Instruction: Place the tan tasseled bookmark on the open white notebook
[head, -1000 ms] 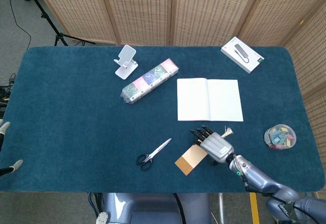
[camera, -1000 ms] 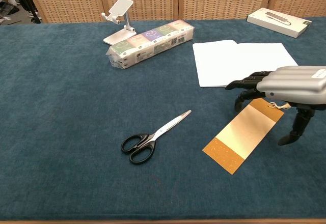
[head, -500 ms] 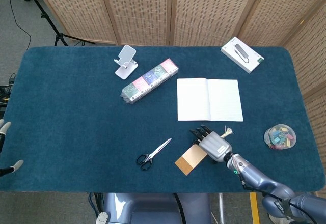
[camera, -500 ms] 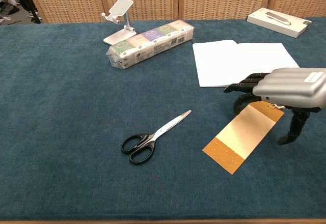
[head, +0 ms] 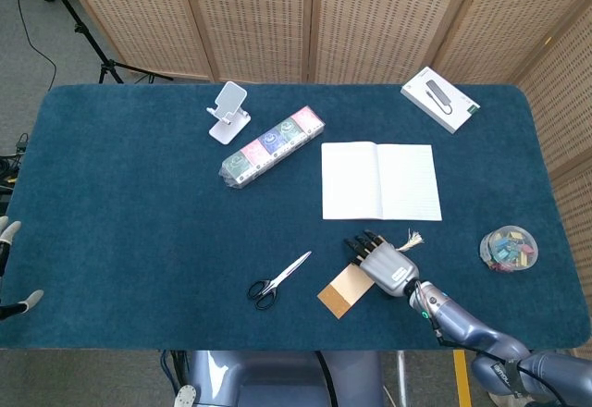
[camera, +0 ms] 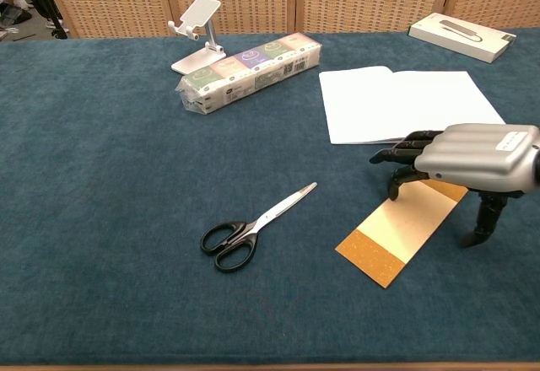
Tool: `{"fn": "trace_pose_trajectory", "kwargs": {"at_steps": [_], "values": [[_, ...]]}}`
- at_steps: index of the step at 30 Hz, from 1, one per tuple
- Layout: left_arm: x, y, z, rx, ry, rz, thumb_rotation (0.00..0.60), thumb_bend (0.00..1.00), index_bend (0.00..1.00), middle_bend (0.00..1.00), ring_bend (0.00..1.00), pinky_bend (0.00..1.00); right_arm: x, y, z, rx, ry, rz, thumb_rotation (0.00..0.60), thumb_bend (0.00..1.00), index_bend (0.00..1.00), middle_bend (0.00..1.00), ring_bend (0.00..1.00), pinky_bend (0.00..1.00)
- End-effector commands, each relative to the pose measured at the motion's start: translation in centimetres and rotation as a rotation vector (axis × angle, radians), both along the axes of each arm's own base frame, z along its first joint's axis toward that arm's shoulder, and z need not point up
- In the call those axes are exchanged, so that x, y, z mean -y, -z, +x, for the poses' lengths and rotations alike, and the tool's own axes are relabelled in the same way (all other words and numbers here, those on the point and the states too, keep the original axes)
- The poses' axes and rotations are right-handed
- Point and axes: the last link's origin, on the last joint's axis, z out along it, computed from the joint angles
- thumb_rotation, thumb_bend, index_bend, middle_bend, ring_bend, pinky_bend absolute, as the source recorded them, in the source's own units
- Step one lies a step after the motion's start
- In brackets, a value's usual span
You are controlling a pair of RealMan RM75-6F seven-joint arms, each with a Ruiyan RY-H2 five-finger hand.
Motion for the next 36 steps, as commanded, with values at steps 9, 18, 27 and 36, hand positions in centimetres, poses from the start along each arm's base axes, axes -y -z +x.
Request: {"fn": "trace_pose_trajectory", "kwargs": {"at_steps": [9,18,27,36], "values": [[-0.1,0.2,0.0,-0.004,-0.003,-0.006,0.600,0.00,0.00,0.00,0.00,0.00,-0.1,0.6,0.2,0.067,-0.022,0.003,0.600,0.13,0.26,0.00,0.00,0.00],[-0.1,0.1,0.0,-0.003,-0.005,-0.001,0.600,0.00,0.00,0.00,0.00,0.00,-0.1,1.0,0.1,0.071,-0.020,0.012,0.600,0.16,0.34,0.00,0.00,0.00],[-0.2,0.3,-0.1,-0.006,-0.008,-0.010,0.600,0.00,0.00,0.00,0.00,0.00,-0.1,0.0,0.7,0.096,-0.060,-0.013,0.600,0.18,0.38,0.00,0.00,0.00],[-0.5,0.3,-0.3,-0.007,-0.024,-0.009,0.600,0.00,0.00,0.00,0.00,0.00,3.3,-4.5,2.3,0.020,-0.170,-0.149,0.600,0.21,0.38,0.00,0.00,0.00]]}}
